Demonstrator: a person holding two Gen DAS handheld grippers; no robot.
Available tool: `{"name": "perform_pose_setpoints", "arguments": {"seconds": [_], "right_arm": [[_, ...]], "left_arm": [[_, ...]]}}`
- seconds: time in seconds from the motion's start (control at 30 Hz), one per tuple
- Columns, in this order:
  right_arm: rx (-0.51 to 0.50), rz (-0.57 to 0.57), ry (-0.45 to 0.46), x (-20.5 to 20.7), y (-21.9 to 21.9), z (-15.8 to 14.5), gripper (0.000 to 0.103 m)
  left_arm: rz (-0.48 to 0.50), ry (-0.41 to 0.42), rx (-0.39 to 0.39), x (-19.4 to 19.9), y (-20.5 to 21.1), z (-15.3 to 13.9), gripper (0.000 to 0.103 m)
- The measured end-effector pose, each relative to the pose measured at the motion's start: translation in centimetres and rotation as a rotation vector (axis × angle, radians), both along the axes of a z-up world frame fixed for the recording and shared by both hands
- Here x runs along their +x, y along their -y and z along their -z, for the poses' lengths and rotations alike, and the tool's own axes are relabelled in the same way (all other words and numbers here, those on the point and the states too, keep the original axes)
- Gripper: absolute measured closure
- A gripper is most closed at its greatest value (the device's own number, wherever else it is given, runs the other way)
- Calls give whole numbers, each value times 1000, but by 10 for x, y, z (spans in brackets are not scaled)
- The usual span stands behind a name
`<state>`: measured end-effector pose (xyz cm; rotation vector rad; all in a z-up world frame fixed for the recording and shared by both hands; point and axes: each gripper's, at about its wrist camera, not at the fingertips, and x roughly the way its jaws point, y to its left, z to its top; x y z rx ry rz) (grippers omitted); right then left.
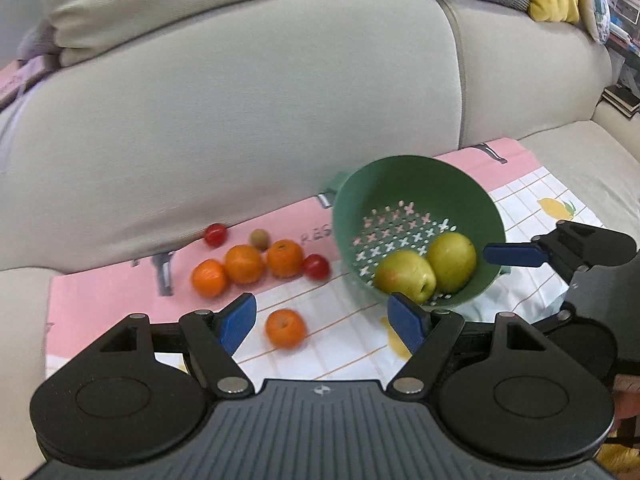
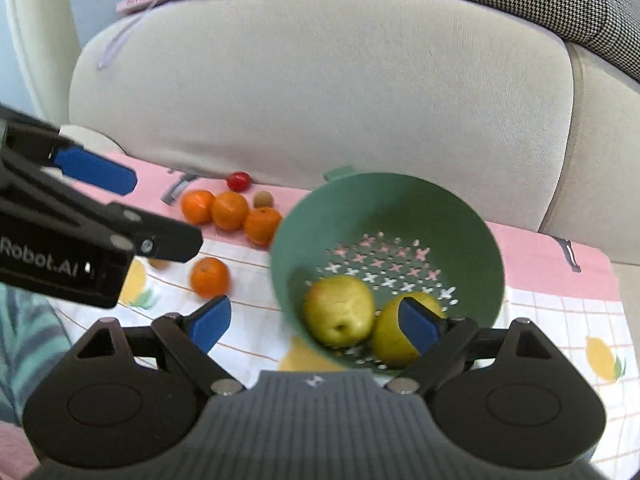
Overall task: Organize fruits
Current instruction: 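Open both grippers to release the pears and lift away, then grasp a mandarin with the left gripper while the right gripper grasps another mandarin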
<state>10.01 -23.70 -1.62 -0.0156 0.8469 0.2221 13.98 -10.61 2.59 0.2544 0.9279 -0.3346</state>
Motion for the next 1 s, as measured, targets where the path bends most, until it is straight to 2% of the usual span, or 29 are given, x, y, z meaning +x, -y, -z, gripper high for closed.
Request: {"name": "perform_pose_setpoints", "arguments": {"seconds": [0.13,0.43,0.63,0.8,1.0], "right_arm": [[32,14,19,-17,-9,-8,15],[80,34,43,-42,-31,-11,10],[36,36,97,-54,-52,-14,11],[53,8,130,-59,-66,-13,11],[-7,-34,134,-56,-82,-5,13]], "left_arm": [[-38,36,-5,-17,-21,-9,15],[-130,91,-90,-46,-80,-23,15],[-190,106,-184,-55,-119,-26,15],[-191,114,-184,-57,-135,-25,15],[-194,71,-193,-49,-143,-10,15]]}}
